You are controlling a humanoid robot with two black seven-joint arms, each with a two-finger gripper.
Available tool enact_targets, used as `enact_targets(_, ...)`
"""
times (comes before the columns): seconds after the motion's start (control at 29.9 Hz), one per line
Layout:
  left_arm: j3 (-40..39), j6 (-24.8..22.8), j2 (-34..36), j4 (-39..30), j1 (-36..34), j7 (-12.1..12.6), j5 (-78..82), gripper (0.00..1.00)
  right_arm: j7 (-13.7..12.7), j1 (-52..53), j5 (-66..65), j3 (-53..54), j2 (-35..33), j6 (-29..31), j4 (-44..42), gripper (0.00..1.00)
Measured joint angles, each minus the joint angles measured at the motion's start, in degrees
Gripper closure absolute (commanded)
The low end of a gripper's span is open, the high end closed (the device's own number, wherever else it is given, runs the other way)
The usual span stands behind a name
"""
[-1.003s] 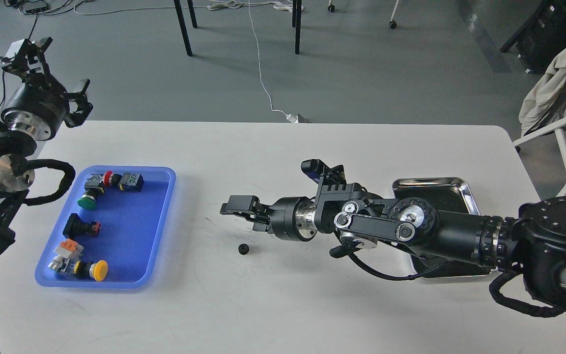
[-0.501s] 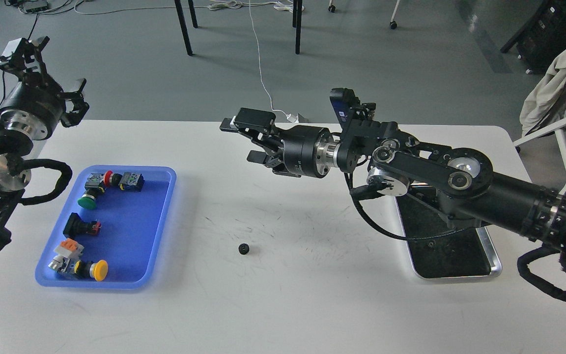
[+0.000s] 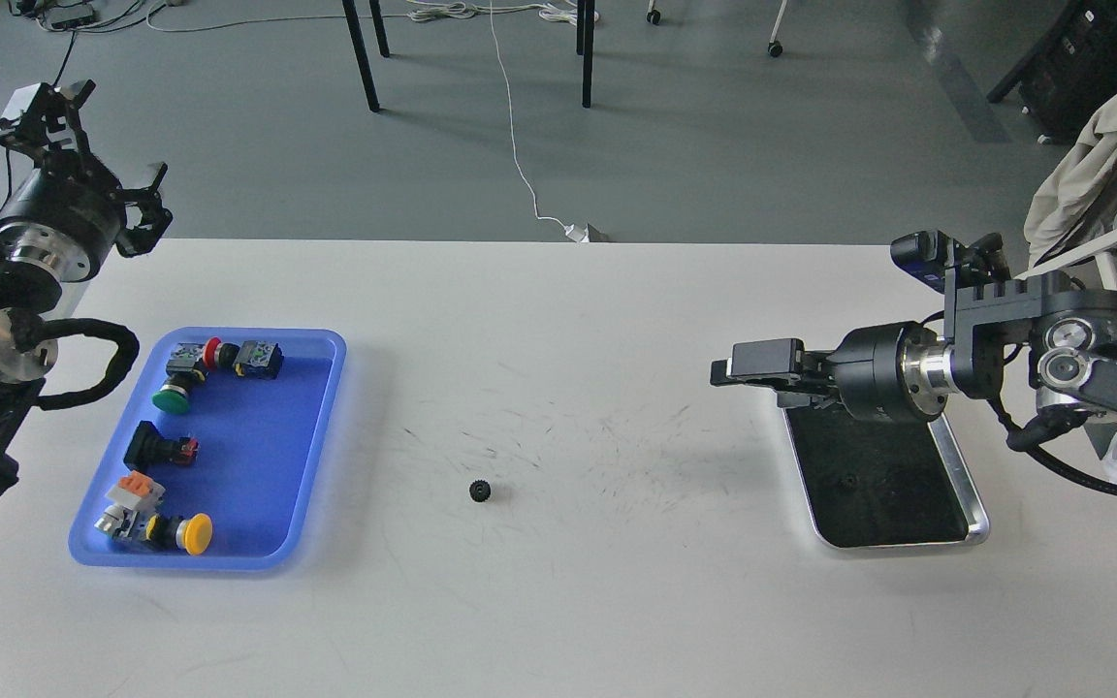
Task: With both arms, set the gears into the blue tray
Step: 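Move the right gripper back over the steel tray, then lower the right gripper and grasp a second black part in the steel tray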
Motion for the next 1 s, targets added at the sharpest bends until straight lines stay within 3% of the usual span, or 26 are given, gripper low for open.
enact_targets(0.6, -0.01, -0.12, 0.09, 0.25, 0.09, -0.02, -0.01, 0.02, -0.66, -3.96, -15.26, -4.41, -4.47, 2.81, -0.43, 0.01)
enact_targets(1.0, -0.01, -0.09, -0.02, 0.34, 0.09, -0.05, -0.01, 0.02, -0.38, -6.06, -15.77, -4.03, -1.20, 1.77, -6.06, 0.05)
